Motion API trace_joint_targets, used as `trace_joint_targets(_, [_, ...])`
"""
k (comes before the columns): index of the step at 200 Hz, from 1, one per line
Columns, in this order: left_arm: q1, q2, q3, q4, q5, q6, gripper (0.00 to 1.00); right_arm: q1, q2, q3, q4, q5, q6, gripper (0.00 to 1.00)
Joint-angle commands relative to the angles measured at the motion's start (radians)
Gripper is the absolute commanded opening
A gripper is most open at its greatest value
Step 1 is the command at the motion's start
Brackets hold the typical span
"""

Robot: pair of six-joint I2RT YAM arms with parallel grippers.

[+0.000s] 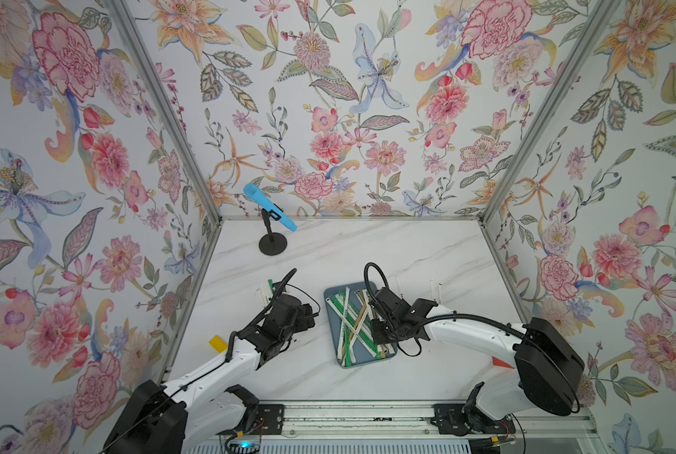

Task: Put the straws into the storage box
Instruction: Place the straw in the storage box.

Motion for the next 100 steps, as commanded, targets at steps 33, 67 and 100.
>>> trace_joint_targets(33, [0.009,0.025,0.004,0.017,0.028,0.016,0.88,-0.003,-0.066,-0.031,0.015,0.01,0.037,0.65])
trace_joint_targets(67, [0.009,0.032,0.003,0.022,0.036,0.018,0.88,-0.02,-0.161,-0.045,0.011,0.027,0.045,0.64])
trace_joint_targets(100, [0.009,0.034,0.002,0.024,0.034,0.018,0.88,-0.127,-0.246,-0.077,-0.03,0.055,0.007,0.59])
